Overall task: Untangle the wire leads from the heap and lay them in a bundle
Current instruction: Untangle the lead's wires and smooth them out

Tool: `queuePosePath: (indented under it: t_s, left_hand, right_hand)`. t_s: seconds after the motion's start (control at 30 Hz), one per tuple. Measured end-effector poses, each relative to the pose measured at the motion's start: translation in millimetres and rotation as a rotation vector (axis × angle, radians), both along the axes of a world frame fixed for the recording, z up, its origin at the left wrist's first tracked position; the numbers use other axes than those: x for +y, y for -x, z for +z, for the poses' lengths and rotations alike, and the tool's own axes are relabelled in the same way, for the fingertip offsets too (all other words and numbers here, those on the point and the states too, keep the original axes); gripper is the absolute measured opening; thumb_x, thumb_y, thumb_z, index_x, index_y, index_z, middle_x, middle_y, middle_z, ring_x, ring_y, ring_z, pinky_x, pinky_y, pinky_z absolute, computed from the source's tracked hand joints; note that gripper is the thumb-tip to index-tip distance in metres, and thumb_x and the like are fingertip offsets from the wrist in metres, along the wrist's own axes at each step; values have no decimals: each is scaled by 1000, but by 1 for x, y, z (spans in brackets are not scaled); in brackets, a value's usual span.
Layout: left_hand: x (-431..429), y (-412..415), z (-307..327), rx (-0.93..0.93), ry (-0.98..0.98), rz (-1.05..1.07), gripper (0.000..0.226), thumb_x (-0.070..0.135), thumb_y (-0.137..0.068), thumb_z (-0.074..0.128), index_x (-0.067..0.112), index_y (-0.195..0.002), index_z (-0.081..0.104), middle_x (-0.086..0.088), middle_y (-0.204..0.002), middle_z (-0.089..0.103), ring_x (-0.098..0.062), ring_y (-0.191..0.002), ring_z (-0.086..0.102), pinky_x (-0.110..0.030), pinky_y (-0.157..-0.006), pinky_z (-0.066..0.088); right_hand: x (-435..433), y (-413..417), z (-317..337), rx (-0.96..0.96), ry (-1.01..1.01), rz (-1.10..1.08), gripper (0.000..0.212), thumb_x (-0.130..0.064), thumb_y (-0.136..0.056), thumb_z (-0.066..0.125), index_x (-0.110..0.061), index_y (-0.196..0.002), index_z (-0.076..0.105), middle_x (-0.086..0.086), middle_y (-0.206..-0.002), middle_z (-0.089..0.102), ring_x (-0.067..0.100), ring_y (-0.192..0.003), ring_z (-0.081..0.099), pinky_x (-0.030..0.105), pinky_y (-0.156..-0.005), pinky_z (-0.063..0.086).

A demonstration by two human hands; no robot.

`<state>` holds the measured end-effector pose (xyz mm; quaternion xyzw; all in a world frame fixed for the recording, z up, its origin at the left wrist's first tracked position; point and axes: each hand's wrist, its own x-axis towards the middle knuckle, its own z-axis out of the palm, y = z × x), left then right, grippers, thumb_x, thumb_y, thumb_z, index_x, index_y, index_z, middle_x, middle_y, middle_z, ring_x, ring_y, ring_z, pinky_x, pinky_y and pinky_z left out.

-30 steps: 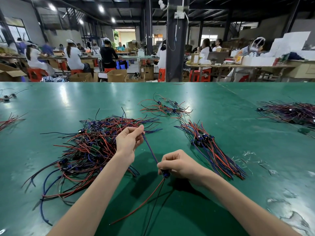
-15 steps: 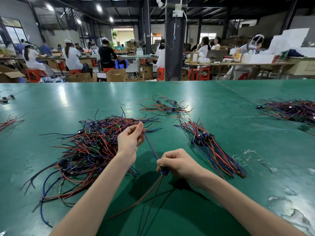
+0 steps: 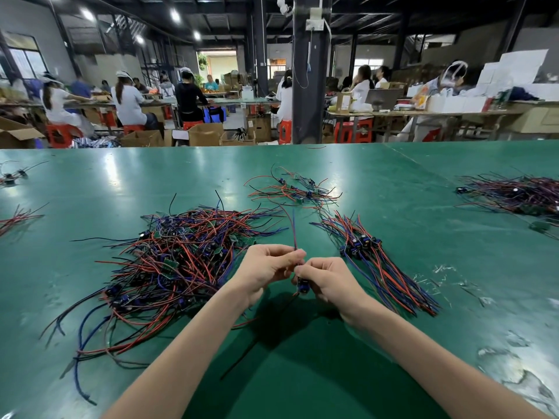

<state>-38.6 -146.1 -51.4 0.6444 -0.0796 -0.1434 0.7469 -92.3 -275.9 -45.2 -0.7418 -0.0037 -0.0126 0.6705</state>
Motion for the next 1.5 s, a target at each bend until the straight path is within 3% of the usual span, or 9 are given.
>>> queuePosePath:
  t_s: [0.17,0.4,0.7,0.83,1.0,1.17,1.3,1.4,1.5]
  left_hand:
    - [10,-8,5,-22,66,206,9,6,-78,73,5,-69,70,-2,-60,65,-6,-49,50,-14,-50,46]
    - [34,-25,8,-40,122,455,13,10,-75,76,10,-64,71,-2,-59,66,-5,-47,51,-16,-48,46]
    - [37,-30,3,-78,1,632,14,18,-77,78,11,-71,67,3,-56,57,-5,-47,47,-15,-48,45]
    - [37,-29,10,3,97,596,20,19,-79,76,9,-67,63,0,-59,59,-6,-42,43,-20,-50,42]
    - [36,-28,23,256,385,497,17,9,-83,70,5,-68,62,-2,-55,60,-4,-35,41,-12,-36,35]
    - [36,-23,27,438,575,241,25,14,-88,62,6,-66,55,4,-44,50,-2,-32,34,-9,-32,33]
    - [37,-22,25,549,688,170,38,16,-89,61,3,-54,59,5,-44,43,-1,-34,33,-8,-33,34]
    - [38,-22,24,529,677,190,33,16,-89,61,3,-59,59,3,-46,50,-2,-34,36,-10,-33,35]
    - [36,-25,20,272,408,300,23,15,-87,65,3,-68,62,2,-52,56,-3,-36,38,-11,-38,38]
  right_hand:
    - [-1,4,3,8,-21,113,32,4,-87,56,-3,-56,59,-2,-44,58,-1,-32,41,7,-36,29]
    - [3,4,0,16,-30,201,39,8,-85,57,-7,-50,55,5,-53,62,6,-41,50,11,-42,37]
    - [0,-3,-6,-4,51,203,40,7,-84,58,-12,-48,60,5,-54,62,8,-44,50,15,-50,43]
    - [-3,-6,-10,-13,113,176,40,4,-82,60,-15,-47,62,4,-54,63,7,-45,51,13,-51,41]
    - [-7,-10,-12,-5,159,137,38,1,-80,60,-15,-45,63,6,-54,63,7,-45,52,12,-49,40]
    - [-11,-12,-11,-3,154,127,38,1,-81,60,-15,-46,62,4,-52,63,6,-41,50,11,-47,38]
    - [-11,-9,-6,18,137,187,35,4,-83,59,-9,-51,60,6,-54,63,7,-43,51,12,-47,38]
    - [-10,-4,-1,77,109,305,30,5,-85,58,-4,-57,58,4,-55,64,7,-43,52,10,-42,36]
    - [-10,1,2,121,126,386,28,2,-85,60,-6,-59,60,9,-63,64,12,-49,55,14,-49,40]
